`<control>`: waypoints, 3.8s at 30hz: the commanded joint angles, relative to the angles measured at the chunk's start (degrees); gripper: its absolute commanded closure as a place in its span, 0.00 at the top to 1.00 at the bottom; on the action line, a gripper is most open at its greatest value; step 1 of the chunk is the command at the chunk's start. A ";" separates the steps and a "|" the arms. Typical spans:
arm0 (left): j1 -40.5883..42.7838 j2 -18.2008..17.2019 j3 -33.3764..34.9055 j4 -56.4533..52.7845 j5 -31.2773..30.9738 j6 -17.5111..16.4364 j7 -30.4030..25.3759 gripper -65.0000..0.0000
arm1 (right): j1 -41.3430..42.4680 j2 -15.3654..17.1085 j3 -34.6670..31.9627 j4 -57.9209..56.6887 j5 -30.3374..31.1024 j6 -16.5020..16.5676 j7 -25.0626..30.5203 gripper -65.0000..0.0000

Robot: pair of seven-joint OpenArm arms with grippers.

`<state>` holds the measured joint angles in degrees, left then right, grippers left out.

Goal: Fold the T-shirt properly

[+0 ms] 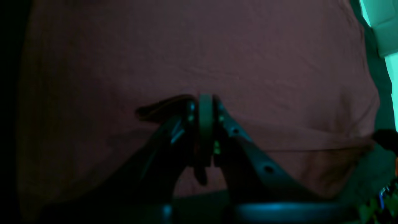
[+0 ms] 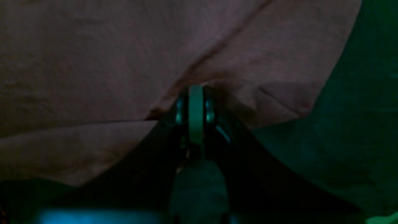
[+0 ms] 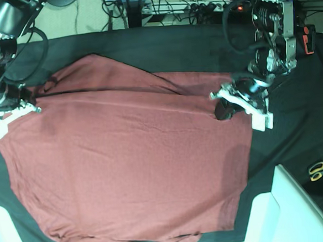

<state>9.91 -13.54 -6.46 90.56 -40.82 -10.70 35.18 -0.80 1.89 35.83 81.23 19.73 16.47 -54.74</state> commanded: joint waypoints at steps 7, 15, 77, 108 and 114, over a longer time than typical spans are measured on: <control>-6.09 -0.31 -0.27 1.00 -0.81 -0.42 2.84 0.00 | 4.36 2.29 0.25 -2.86 0.71 0.19 1.42 0.00; -10.48 1.19 -0.18 -0.32 -0.81 -0.42 3.02 0.00 | 7.17 3.60 0.08 -7.69 0.71 0.19 3.97 0.00; 15.98 3.39 -16.09 2.93 4.91 -9.56 2.67 0.60 | 3.39 4.75 14.32 -24.48 5.64 15.14 13.38 0.64; 10.70 7.52 -28.57 -10.96 4.82 -17.83 2.76 1.00 | 3.04 4.75 13.18 -24.48 5.55 15.05 13.47 0.01; 7.01 7.78 -30.95 -13.95 5.26 -17.83 2.93 1.00 | 2.95 4.92 13.18 -24.48 5.55 15.05 13.47 0.01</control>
<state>17.04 -5.26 -37.36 76.18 -35.88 -28.75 37.87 2.15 6.31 49.21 56.38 25.76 31.57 -40.27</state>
